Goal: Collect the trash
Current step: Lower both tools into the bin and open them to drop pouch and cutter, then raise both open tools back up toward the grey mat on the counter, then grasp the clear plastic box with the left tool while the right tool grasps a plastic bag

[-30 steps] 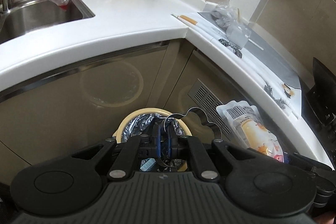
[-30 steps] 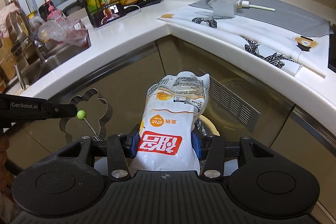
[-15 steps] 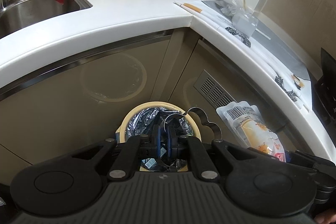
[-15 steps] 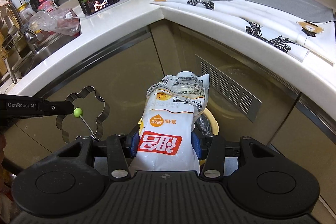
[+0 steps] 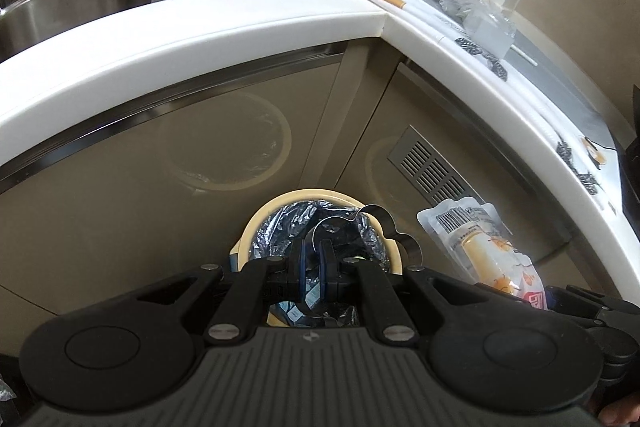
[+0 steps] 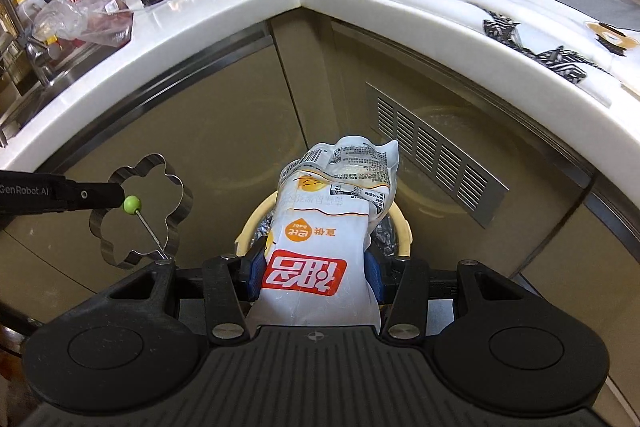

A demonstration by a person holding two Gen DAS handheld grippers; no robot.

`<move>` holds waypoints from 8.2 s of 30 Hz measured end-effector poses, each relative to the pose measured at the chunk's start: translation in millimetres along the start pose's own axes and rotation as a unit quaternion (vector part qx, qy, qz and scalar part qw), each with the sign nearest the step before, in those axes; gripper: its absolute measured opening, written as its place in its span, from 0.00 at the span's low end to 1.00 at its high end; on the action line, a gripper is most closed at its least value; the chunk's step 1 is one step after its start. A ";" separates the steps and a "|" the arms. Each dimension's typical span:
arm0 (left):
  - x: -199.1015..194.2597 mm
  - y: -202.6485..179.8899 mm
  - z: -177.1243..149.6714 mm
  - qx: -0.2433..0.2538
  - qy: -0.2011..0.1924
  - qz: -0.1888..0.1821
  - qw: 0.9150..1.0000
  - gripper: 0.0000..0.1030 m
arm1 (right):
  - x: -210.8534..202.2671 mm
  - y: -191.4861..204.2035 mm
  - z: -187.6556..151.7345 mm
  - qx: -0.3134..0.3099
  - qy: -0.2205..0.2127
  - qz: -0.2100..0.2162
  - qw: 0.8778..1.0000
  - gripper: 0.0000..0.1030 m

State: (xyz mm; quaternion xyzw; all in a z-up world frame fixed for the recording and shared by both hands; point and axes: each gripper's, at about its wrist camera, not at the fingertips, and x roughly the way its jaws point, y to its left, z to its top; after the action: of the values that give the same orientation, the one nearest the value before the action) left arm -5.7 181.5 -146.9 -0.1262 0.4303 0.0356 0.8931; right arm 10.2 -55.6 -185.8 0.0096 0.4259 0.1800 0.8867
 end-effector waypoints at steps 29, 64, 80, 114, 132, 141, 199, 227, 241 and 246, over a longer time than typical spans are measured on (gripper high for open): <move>92.4 -7.0 20.3 0.014 0.067 0.013 0.998 0.06 | 88.8 -15.4 8.0 0.005 0.065 -0.012 0.998 0.50; 202.9 -31.8 20.3 0.095 0.123 0.084 0.984 0.87 | 198.5 -5.0 0.4 -0.061 0.111 -0.041 0.991 0.81; 78.4 -19.1 -6.4 0.050 -0.002 0.100 0.994 1.00 | 75.0 19.6 -10.5 -0.077 -0.034 -0.033 0.996 0.91; -31.6 -41.8 -49.2 0.046 -0.138 0.119 0.982 1.00 | -27.0 43.4 -36.5 -0.118 -0.175 -0.025 0.977 0.98; -32.0 -43.7 -48.6 0.057 -0.141 0.124 0.981 1.00 | -24.6 36.4 -37.2 -0.104 -0.174 -0.023 0.979 0.98; -29.9 -42.1 -34.3 0.040 -0.132 0.112 0.984 1.00 | -27.9 20.9 -29.5 -0.086 -0.186 -0.035 0.978 0.98; 200.2 -194.9 291.3 0.085 -0.040 0.033 0.995 1.00 | -7.6 -142.2 171.1 0.066 -0.285 -0.160 0.943 1.00; 195.0 -177.7 318.5 0.279 -0.072 -0.008 0.957 1.00 | 109.1 -179.8 297.2 0.034 -0.183 -0.143 0.972 1.00; 194.8 -189.0 312.7 0.315 -0.078 -0.001 0.946 1.00 | 147.6 -158.5 324.5 0.154 -0.118 0.068 0.979 0.99; 188.3 -187.6 312.2 0.316 -0.088 -0.021 0.944 1.00 | 142.0 -157.1 320.9 0.153 -0.128 0.039 0.979 0.16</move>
State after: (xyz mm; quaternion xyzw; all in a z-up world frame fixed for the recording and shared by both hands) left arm 381.9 71.8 -70.2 0.1572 0.3368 -0.1099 0.9219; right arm 383.7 -112.2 -114.8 0.1850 0.3309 0.1443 0.9140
